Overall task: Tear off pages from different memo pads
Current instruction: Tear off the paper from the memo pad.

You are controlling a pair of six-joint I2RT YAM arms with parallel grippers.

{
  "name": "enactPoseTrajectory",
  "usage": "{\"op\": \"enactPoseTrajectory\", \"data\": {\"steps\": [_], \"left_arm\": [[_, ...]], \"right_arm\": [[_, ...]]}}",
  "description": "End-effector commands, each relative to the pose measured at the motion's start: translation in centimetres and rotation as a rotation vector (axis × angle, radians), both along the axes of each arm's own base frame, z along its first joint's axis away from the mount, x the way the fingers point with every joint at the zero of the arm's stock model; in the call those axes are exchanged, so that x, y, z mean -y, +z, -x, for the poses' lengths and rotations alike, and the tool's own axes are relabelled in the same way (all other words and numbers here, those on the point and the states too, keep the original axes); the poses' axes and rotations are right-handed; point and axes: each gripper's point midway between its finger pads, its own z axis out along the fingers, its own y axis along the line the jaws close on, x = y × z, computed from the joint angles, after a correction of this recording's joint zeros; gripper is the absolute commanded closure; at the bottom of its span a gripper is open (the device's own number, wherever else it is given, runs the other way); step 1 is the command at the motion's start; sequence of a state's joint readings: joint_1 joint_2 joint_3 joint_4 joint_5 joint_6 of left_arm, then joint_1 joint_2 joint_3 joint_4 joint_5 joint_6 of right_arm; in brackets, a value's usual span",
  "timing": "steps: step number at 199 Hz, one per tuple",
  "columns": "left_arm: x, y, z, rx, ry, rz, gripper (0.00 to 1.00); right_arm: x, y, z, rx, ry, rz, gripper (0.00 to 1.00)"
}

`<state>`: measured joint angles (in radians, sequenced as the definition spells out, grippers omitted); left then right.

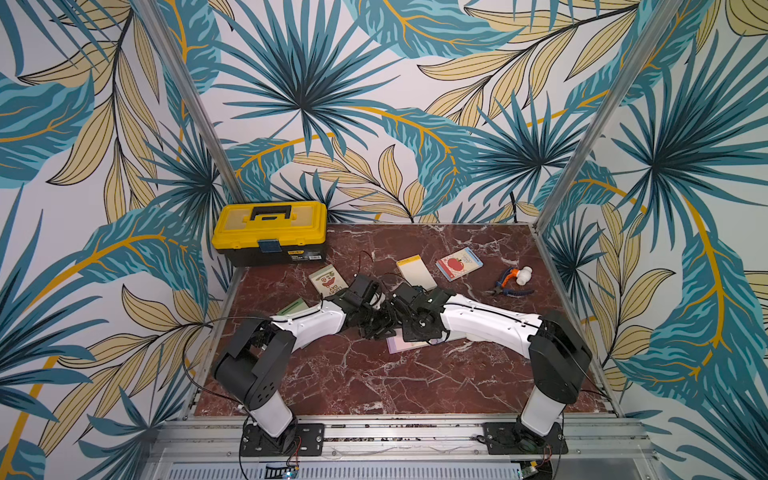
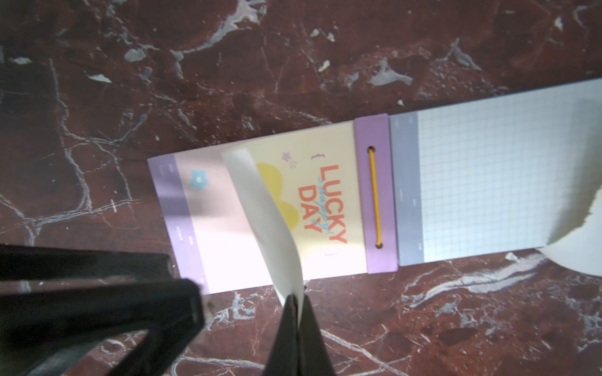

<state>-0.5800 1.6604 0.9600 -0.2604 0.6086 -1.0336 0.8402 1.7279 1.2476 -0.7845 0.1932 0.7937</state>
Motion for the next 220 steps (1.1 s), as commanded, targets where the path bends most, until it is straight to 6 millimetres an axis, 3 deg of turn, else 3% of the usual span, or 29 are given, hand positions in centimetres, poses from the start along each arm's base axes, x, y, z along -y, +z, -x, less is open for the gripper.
{"op": "enactPoseTrajectory", "data": {"steps": [1, 53, 95, 155, 220], "left_arm": [[-0.2, -0.4, -0.1, 0.002, -0.022, -0.045, 0.63], [1.4, -2.0, -0.9, -0.022, -0.080, -0.052, 1.00], [2.6, -4.3, -0.6, -0.060, -0.151, -0.125, 1.00], [0.5, -8.8, 0.9, -0.173, -0.116, -0.284, 1.00], [0.9, -12.5, 2.3, -0.270, -0.001, -0.182, 1.00]], "right_arm": [[1.2, 0.8, 0.0, 0.034, -0.067, -0.047, 1.00], [2.8, -0.6, -0.1, 0.030, -0.185, -0.162, 1.00], [3.3, -2.2, 0.6, -0.002, -0.226, -0.171, 1.00], [4.5, -3.3, 2.0, -0.035, -0.295, -0.170, 1.00], [5.3, -6.7, 4.7, -0.134, -0.328, -0.172, 1.00]]}}
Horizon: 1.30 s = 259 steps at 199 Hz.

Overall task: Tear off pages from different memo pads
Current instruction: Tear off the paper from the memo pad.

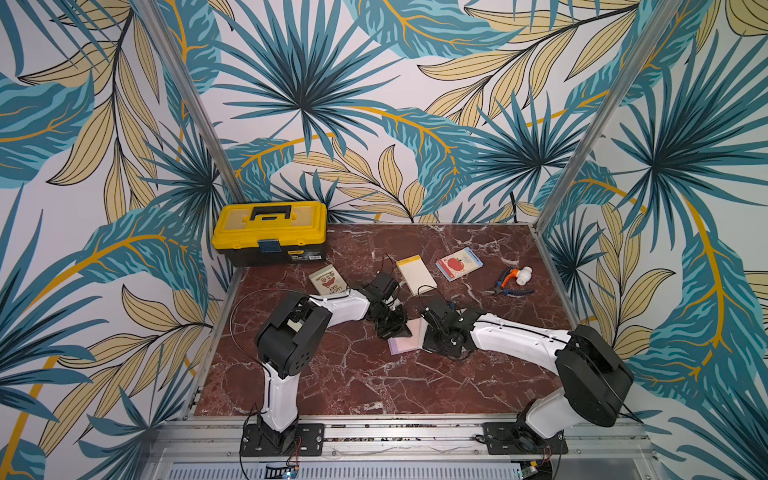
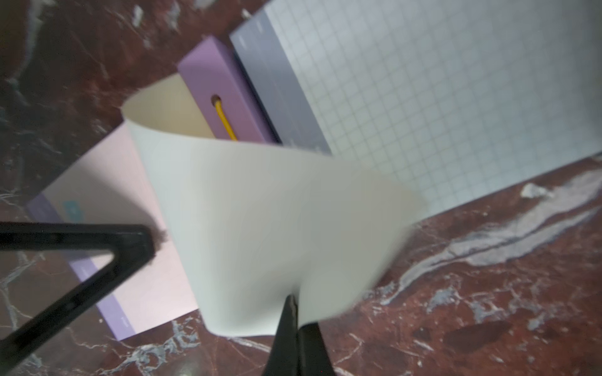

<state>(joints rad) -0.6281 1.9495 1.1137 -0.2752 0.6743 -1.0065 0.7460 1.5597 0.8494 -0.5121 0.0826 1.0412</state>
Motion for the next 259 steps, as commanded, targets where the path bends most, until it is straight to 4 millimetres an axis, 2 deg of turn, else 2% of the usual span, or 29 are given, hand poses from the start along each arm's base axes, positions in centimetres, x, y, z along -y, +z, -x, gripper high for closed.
{"op": "enactPoseTrajectory", "data": {"steps": [1, 24, 44, 60, 74, 82, 96, 105, 123, 130, 135, 141, 153, 175, 188, 220, 241, 259], "left_arm": [[-2.6, -6.7, 2.3, -0.124, 0.091, -0.153, 1.00], [-2.4, -7.5, 2.6, -0.145, 0.122, -0.123, 1.00], [-2.1, -7.7, 2.9, -0.149, 0.126, -0.112, 1.00], [-1.6, -6.9, 2.6, -0.120, 0.109, -0.086, 1.00], [-1.5, -5.4, 1.9, -0.057, 0.082, -0.081, 1.00], [-1.6, -4.3, 1.6, -0.014, 0.059, -0.093, 0.86], [-1.9, -1.7, 1.0, 0.097, -0.018, -0.120, 0.44], [-2.2, -0.1, 0.8, 0.171, -0.078, -0.150, 0.26], [-3.1, 2.7, 0.4, 0.343, -0.214, -0.226, 0.13], [-3.4, 3.3, 0.5, 0.395, -0.265, -0.253, 0.10], [-3.6, 3.7, 0.5, 0.439, -0.300, -0.268, 0.03], [-3.7, 4.1, 0.7, 0.490, -0.344, -0.281, 0.00], [-4.1, 4.2, 0.8, 0.519, -0.381, -0.290, 0.00], [-5.0, 3.6, 0.5, 0.436, -0.381, -0.335, 0.00], [-5.3, 3.4, 0.2, 0.379, -0.377, -0.351, 0.00], [-6.6, 1.3, -0.9, 0.278, -0.387, -0.436, 0.00], [-6.1, 0.9, -1.8, 0.281, -0.379, -0.382, 0.00], [-5.2, 1.1, -1.9, 0.280, -0.399, -0.332, 0.00]], "right_arm": [[0.4, -1.7, 1.8, -0.070, -0.017, -0.008, 1.00], [1.4, -2.6, 3.3, -0.100, -0.014, 0.033, 1.00], [2.4, -2.8, 3.8, -0.094, -0.030, 0.049, 1.00], [2.7, -2.6, 3.5, -0.081, -0.023, 0.065, 1.00], [2.6, -2.4, 3.1, -0.077, -0.014, 0.071, 1.00], [2.6, -2.5, 3.0, -0.085, -0.011, 0.079, 1.00], [2.7, -2.4, 2.7, -0.089, -0.009, 0.087, 1.00], [2.8, -2.4, 2.6, -0.087, -0.008, 0.085, 1.00], [2.9, -2.1, 2.2, -0.077, -0.011, 0.076, 1.00], [3.0, -2.1, 2.1, -0.074, -0.011, 0.072, 1.00], [2.9, -2.0, 2.0, -0.070, -0.009, 0.066, 1.00], [2.8, -2.0, 1.8, -0.065, -0.003, 0.058, 1.00], [2.3, -1.8, 1.4, -0.054, 0.015, 0.038, 1.00], [1.6, -1.8, 0.9, -0.046, 0.079, 0.026, 1.00], [1.8, -2.2, 0.9, -0.058, 0.099, 0.045, 1.00], [2.3, -3.3, 0.8, -0.085, 0.125, 0.080, 1.00], [3.6, -4.1, 1.1, -0.130, 0.076, 0.126, 1.00], [6.6, -4.3, 2.4, -0.198, -0.018, 0.237, 1.00]]}}
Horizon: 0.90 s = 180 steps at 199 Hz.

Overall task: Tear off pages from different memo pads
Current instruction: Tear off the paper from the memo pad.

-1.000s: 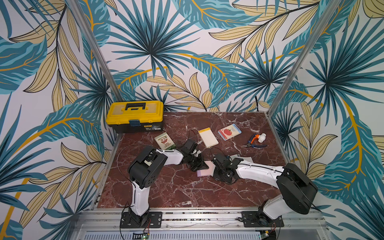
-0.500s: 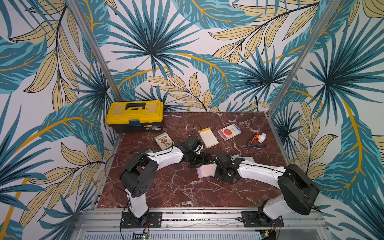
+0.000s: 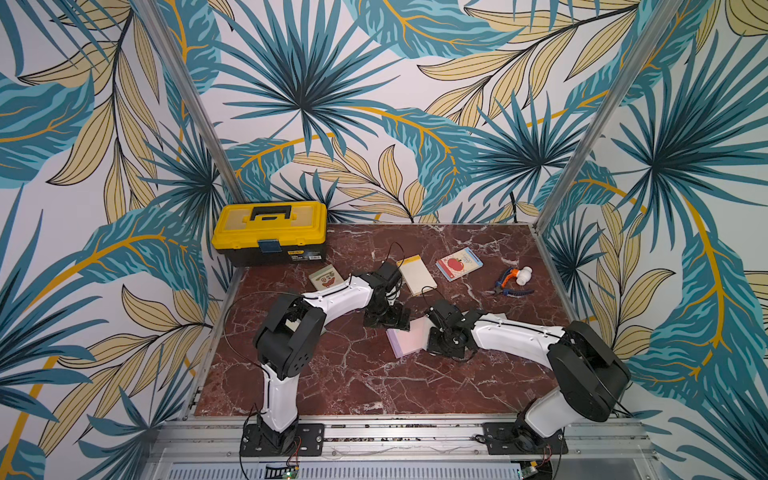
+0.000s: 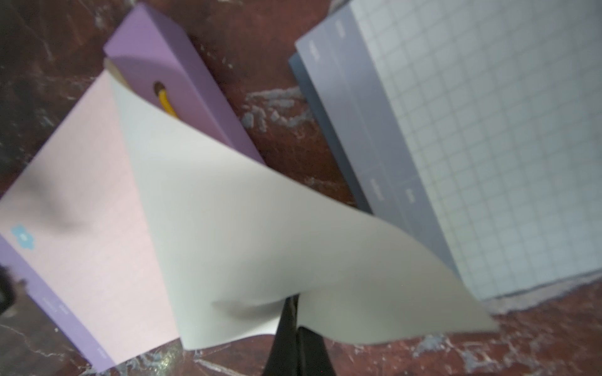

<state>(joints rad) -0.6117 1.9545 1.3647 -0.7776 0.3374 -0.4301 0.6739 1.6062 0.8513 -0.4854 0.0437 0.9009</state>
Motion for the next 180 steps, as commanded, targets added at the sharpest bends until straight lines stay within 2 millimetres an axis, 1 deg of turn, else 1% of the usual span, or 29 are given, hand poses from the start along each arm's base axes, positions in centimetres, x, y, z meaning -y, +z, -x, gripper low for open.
{"op": "enactPoseTrajectory", "data": {"steps": [1, 8, 23, 45, 73, 89, 120, 138, 156, 180], "left_arm": [[0.4, 0.1, 0.3, -0.033, -0.046, 0.027, 0.00], [0.8, 0.4, 0.3, -0.034, -0.056, 0.055, 0.00], [1.9, 0.9, 0.2, -0.025, -0.077, 0.121, 0.00], [3.0, 1.4, 0.5, -0.047, -0.111, 0.182, 0.01], [4.0, 1.0, 2.0, -0.098, -0.163, 0.191, 0.03], [4.3, 0.8, 2.8, -0.115, -0.163, 0.197, 0.05], [5.0, 0.1, 4.7, -0.196, -0.169, 0.221, 0.11], [6.1, 0.2, 5.5, -0.228, -0.181, 0.253, 0.13], [7.3, 0.6, 5.6, -0.252, -0.156, 0.316, 0.15], [8.5, 1.3, 5.4, -0.279, -0.128, 0.383, 0.21]], "right_arm": [[5.7, -3.1, 3.7, -0.169, -0.093, 0.233, 1.00], [6.5, -3.0, 4.1, -0.176, -0.123, 0.255, 1.00], [7.3, -3.1, 4.5, -0.172, -0.167, 0.259, 1.00], [8.1, -3.3, 4.9, -0.203, -0.162, 0.316, 1.00], [9.3, -3.1, 5.1, -0.237, -0.180, 0.407, 1.00], [9.7, -3.2, 5.3, -0.228, -0.218, 0.409, 1.00], [9.6, -4.2, 5.7, -0.259, -0.239, 0.389, 1.00], [9.5, -4.8, 6.0, -0.270, -0.259, 0.370, 1.00], [9.0, -5.6, 6.3, -0.285, -0.265, 0.341, 1.00], [8.2, -6.4, 6.0, -0.303, -0.249, 0.314, 1.00]]}}
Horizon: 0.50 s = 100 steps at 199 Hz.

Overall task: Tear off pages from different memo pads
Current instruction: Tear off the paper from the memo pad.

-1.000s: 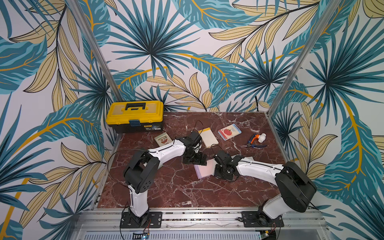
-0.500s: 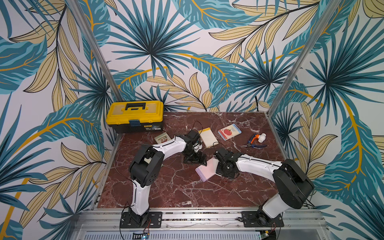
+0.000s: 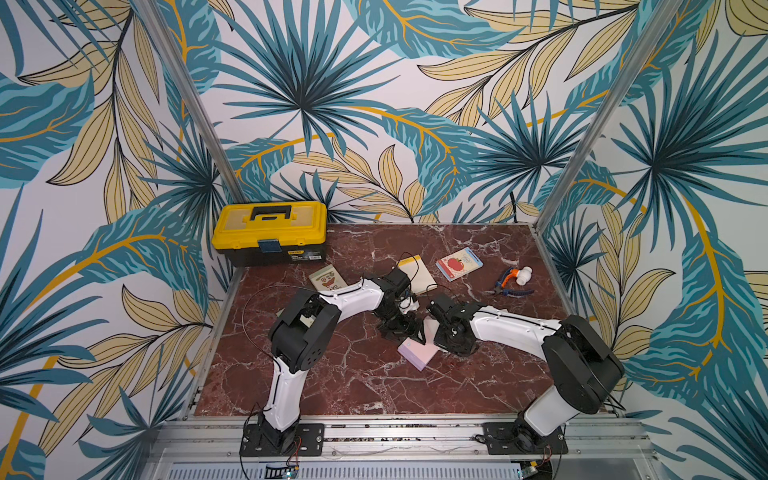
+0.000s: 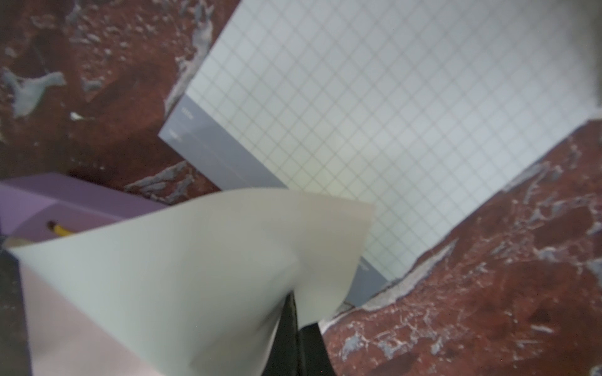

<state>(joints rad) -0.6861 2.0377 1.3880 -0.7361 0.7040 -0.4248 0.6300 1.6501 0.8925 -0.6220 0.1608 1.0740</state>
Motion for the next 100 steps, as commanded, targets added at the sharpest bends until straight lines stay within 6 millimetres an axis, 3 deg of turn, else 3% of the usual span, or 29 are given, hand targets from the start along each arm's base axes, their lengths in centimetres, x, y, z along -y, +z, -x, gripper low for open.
{"op": "enactPoseTrajectory", "data": {"steps": [1, 38, 100], "left_arm": [[2.0, 0.6, 0.2, -0.062, 0.025, 0.102, 0.21], [4.0, 2.4, -0.6, -0.077, 0.096, 0.215, 0.28], [6.9, 3.6, -0.8, -0.094, 0.185, 0.355, 0.33]], "right_arm": [[4.1, -5.8, 6.2, -0.273, -0.030, 0.144, 1.00], [2.5, -7.0, 5.7, -0.290, -0.002, 0.076, 1.00], [0.0, -9.3, 5.5, -0.306, -0.007, -0.046, 1.00]]}}
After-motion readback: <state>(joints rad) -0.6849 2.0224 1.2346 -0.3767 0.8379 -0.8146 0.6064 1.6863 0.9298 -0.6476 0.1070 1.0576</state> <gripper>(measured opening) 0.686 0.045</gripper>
